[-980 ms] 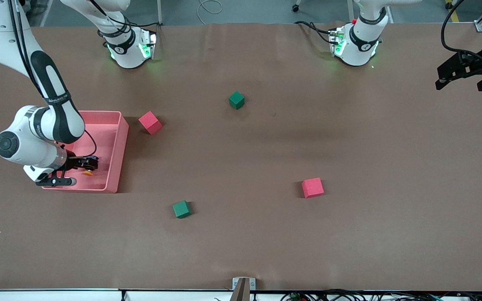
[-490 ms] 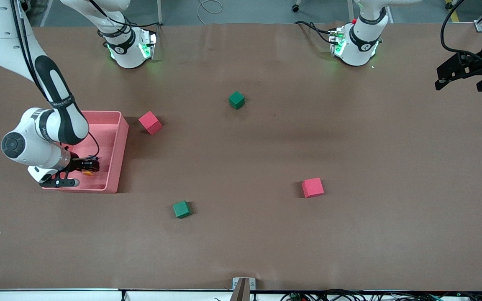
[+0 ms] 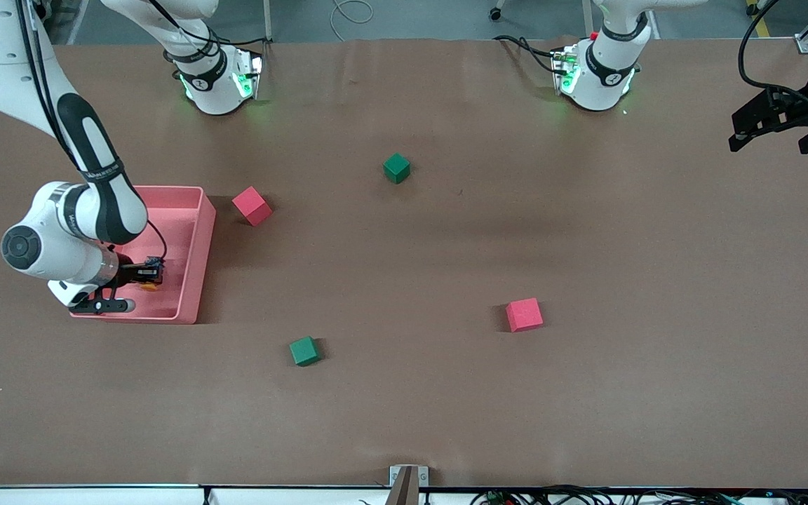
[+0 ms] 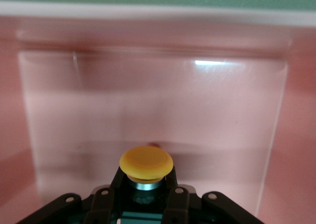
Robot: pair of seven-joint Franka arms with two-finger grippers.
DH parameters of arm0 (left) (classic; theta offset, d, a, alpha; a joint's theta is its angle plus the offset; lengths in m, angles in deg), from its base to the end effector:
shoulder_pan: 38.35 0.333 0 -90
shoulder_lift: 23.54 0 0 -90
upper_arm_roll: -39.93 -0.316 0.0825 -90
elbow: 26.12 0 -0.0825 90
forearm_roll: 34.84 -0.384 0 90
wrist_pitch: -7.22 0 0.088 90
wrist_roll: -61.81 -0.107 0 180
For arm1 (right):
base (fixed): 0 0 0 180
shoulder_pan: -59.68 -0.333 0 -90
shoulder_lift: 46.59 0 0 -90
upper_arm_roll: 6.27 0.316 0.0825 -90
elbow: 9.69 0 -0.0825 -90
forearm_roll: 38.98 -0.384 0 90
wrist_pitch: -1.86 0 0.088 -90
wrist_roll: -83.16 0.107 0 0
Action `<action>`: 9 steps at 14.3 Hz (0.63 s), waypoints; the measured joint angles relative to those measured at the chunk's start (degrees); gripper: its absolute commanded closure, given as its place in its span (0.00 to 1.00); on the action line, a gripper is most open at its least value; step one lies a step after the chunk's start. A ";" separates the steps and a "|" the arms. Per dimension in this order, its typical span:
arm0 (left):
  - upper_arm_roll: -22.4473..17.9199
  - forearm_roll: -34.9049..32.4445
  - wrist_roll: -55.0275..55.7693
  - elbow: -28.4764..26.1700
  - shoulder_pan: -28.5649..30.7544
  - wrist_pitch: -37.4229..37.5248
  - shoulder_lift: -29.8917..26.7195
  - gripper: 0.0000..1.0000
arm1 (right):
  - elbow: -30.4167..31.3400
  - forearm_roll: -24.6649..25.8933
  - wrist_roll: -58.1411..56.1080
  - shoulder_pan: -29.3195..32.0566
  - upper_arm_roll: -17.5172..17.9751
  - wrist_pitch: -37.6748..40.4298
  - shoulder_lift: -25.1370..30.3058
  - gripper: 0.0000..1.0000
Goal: Place and upright button with both arms
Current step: 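Lift the button out of the tray and carry it to mid-table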
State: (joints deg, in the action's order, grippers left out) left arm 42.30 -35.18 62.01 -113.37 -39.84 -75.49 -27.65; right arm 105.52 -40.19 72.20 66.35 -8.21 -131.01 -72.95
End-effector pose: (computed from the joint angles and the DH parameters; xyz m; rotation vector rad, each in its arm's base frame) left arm 0.5171 -0.0351 0.6742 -3.1309 0.0987 0.0114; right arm 0.5818 -0.0875 0.2110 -3.1078 -0.0433 0.2327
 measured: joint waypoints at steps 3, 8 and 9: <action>0.01 0.00 0.00 0.00 0.00 -0.09 0.02 0.00 | -4.02 -0.02 0.00 -1.56 0.04 10.72 4.73 0.99; 0.02 0.00 0.00 0.00 -0.01 -0.18 0.03 0.00 | -14.38 -0.65 8.89 -8.26 0.29 28.46 9.92 0.99; 0.02 0.00 0.00 -0.01 -0.01 -0.19 0.03 0.00 | -15.90 -0.78 13.34 -11.16 0.44 29.95 10.06 0.99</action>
State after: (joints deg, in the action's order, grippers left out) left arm 42.32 -35.18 62.01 -113.38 -39.85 -75.68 -27.61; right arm 89.61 -40.97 85.54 55.19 -7.77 -101.05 -62.89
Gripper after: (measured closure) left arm 0.000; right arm 0.656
